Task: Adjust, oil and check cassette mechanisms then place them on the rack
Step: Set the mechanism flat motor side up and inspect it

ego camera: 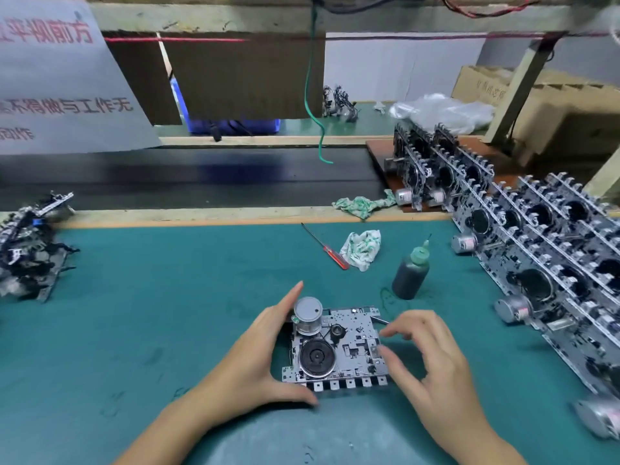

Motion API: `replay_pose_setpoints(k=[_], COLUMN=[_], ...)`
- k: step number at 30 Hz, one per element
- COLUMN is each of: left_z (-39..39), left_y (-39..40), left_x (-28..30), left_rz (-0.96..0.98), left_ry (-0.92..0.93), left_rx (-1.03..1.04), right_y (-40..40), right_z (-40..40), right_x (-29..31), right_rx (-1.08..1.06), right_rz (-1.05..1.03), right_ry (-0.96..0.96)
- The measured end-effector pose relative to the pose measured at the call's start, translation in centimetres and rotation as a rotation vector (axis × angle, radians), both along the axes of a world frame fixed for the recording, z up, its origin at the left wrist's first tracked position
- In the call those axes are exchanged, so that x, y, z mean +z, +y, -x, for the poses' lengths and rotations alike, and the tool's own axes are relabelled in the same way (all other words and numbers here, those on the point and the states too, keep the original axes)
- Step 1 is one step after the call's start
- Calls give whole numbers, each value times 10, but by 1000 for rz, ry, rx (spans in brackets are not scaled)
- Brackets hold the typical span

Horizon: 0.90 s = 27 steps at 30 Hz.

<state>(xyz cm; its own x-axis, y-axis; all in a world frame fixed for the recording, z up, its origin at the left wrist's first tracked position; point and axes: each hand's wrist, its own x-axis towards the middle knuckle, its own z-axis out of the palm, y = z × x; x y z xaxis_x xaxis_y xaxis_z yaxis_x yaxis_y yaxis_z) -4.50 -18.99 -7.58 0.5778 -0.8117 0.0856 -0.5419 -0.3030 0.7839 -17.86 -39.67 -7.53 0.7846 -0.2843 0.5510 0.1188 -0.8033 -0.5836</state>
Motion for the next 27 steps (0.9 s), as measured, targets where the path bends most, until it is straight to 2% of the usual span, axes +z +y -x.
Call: replay_pose_setpoints(k=[4,8,14,19,24,27], left_z=[2,6,6,8,9,9], left_y=[-2,-3,-4,-4,-4,-3], left_x=[-1,1,4,3,2,2], left_rz=[26,46,72,84,88,76], left_ry=[-38,-204,-327,-391,-429,-432], left_rx=[18,-12,0,-14,-49,-48], right_y=[-1,-7,-14,-39,-51,-48], right_z=[0,-1,-6,-30,-65,-70], right_x=[-1,-1,-3,12,12,9], right_rx=[-39,-162,-262,-325,-358,-334], right_rz=[-70,-155,-289,-549,-602,-614], right_ry=[14,3,-9,125,251,243])
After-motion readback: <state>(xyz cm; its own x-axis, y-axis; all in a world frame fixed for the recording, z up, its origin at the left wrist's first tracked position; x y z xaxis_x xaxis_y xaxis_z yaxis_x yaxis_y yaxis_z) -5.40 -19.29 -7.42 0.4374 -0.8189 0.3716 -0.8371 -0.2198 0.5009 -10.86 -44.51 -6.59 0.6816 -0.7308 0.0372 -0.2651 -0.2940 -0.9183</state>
